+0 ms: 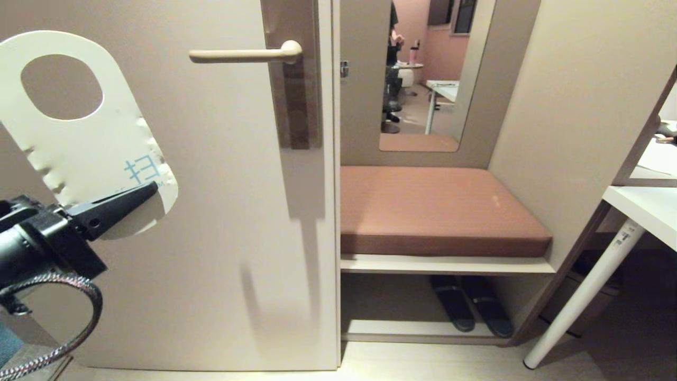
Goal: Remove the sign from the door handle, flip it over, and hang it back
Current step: Hang the sign back with the other side facing out
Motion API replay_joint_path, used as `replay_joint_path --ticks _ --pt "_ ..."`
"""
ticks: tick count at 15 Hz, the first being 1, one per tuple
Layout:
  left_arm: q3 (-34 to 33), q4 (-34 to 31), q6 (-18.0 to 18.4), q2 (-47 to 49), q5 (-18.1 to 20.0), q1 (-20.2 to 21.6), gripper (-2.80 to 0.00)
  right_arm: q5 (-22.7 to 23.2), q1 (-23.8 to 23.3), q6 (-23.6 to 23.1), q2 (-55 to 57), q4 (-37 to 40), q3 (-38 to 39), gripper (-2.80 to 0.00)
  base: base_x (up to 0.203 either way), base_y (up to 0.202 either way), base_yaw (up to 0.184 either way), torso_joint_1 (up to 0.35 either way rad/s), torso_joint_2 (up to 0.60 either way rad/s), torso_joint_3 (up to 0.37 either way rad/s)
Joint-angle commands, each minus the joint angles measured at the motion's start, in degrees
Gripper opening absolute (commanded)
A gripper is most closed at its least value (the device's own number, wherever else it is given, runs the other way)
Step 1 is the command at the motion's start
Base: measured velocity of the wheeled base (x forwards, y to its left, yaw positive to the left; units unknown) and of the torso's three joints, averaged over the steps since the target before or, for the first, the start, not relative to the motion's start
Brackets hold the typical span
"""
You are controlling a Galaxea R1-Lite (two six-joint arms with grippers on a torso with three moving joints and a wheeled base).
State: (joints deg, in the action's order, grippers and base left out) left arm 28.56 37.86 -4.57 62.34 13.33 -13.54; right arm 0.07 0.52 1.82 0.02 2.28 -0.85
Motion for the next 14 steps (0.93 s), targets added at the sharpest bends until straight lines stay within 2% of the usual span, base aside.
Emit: replay_joint_path --ticks 1,3,8,14 --pt "3.7 0.3 1.7 6.7 -0.9 1.3 -2.80 0.0 0.0 0.0 0.0 0.0 0.0 -2.80 0.000 0.000 0.000 0.000 0.00 0.000" --pt "6.9 0.3 3.3 10.0 -3.0 1.6 -2.80 0.0 0.0 0.0 0.0 0.0 0.1 -2.80 0.000 0.000 0.000 0.000 0.00 0.000" --pt "11.5 0.4 3.4 16.8 -6.7 1.6 -2.80 0.0 0.0 0.0 0.0 0.0 0.1 -2.80 0.000 0.000 0.000 0.000 0.00 0.000" --pt "18.4 0.2 3.2 22.6 -7.3 1.7 -2.80 0.0 0.0 0.0 0.0 0.0 0.0 -2.80 0.000 0.000 0.000 0.000 0.00 0.000"
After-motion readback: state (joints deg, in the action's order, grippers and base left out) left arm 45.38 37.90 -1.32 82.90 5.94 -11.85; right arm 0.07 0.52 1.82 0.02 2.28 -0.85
